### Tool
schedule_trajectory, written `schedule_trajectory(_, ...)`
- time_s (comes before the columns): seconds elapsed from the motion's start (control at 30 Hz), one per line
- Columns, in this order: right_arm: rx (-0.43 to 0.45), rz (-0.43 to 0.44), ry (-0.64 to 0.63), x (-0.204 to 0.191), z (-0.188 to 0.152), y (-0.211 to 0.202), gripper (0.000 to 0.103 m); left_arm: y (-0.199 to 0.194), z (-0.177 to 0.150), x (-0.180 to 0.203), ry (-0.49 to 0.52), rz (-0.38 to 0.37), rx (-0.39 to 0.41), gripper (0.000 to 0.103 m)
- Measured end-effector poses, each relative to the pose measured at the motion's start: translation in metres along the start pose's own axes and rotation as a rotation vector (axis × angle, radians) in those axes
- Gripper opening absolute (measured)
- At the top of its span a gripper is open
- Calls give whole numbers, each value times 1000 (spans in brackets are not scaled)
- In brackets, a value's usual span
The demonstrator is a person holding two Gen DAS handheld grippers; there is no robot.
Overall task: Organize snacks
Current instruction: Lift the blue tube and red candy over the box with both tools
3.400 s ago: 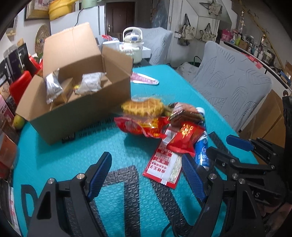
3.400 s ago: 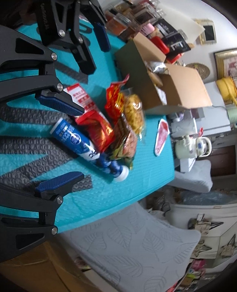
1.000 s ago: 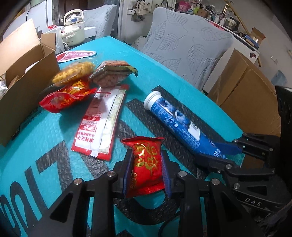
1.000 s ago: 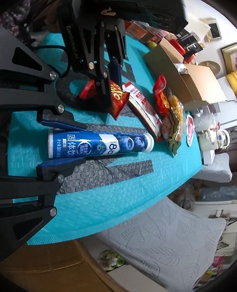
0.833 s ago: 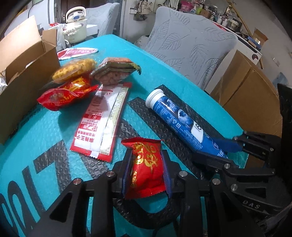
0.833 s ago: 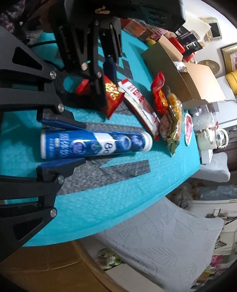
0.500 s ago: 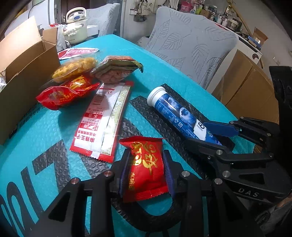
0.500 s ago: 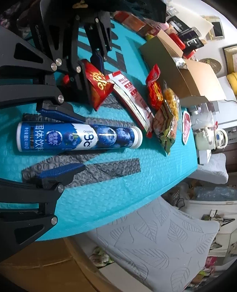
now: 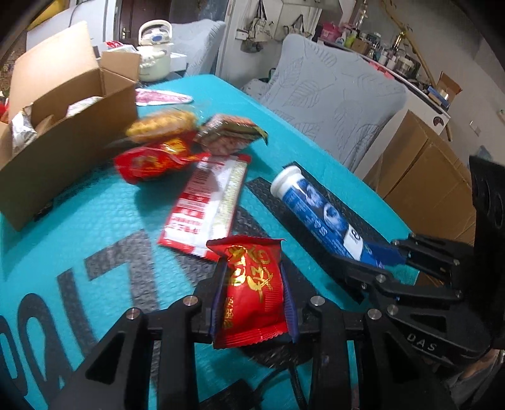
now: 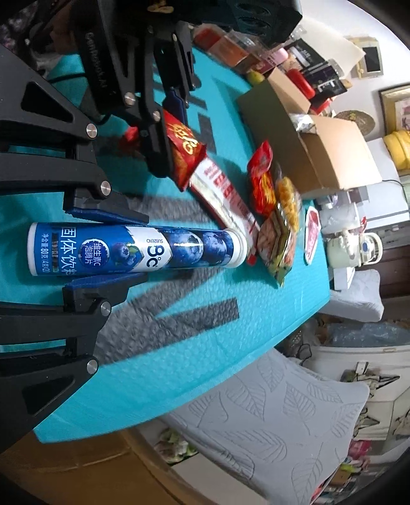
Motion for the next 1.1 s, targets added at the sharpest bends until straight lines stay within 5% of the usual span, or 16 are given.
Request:
schedule_trajectory(0.57,78,191,-111,-101,10,-7,28,-83,-17,-62,-102,101,149,31)
schedule_trajectory(1.1,173,299,-249,-155,85,-10,28,-136,24,-120,-166,191,301,31)
Point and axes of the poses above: each gripper's, at about its wrist camera, not at the fingertips, and y roughly the way its jaws point, x to its right, z to its top, the point moved 2 cm from there along y, roughly the way its jaws point, and after that the axes turned 3 degrees about -y, right-handed, at the moved point
